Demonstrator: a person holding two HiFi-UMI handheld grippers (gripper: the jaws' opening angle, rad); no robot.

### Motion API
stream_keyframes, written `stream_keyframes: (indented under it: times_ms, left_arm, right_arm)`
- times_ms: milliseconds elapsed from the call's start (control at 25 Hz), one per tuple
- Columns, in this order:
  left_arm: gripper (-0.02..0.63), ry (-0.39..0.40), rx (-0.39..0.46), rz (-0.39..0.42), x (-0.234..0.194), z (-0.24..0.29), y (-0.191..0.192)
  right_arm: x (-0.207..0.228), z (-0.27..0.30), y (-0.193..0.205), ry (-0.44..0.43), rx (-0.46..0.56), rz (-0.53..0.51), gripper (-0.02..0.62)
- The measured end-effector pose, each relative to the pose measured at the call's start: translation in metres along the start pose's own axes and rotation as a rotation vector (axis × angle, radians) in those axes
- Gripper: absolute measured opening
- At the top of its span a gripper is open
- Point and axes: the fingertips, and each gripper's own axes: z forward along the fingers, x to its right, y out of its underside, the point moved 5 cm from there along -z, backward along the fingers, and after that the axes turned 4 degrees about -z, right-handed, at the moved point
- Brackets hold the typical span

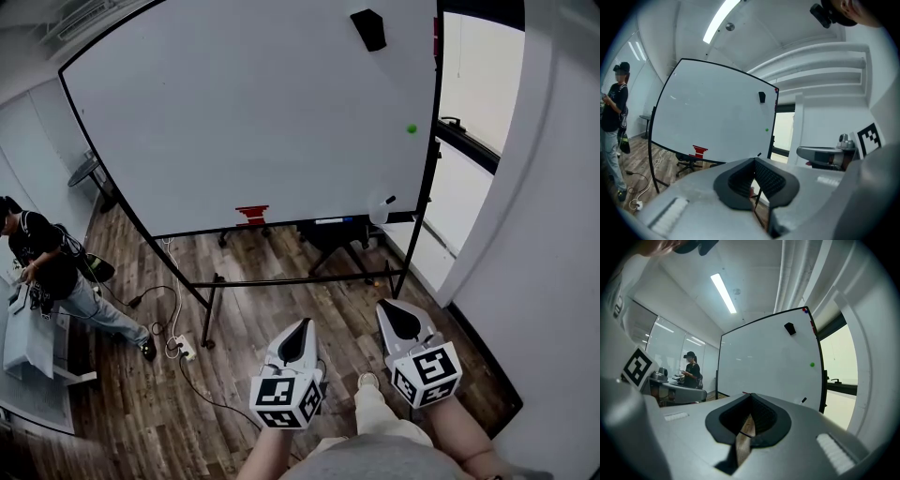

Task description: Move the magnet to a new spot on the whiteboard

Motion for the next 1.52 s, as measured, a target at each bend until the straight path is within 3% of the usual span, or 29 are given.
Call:
stream_keyframes:
  times_ms: [600,1240,1520]
  left_arm:
    - [0.003,-0.009,0.016,0.005,-0.01,0.138,-0.03]
    - [0.003,-0.042,0.027,0.016,-0.017,0.255,-0.051]
    - [0.003,-0.068,0.027,0.016,-0.019,0.289,-0.051]
  right_arm:
    - [0.114,0.11,-0.023,0.002,0.02,-0.067,0.002]
    - [0.244,0.21,-0.046,0.077,0.044,-0.131,0.002]
    - [0.302,0.242,-0.053,0.156,0.052,-0.165,0.002]
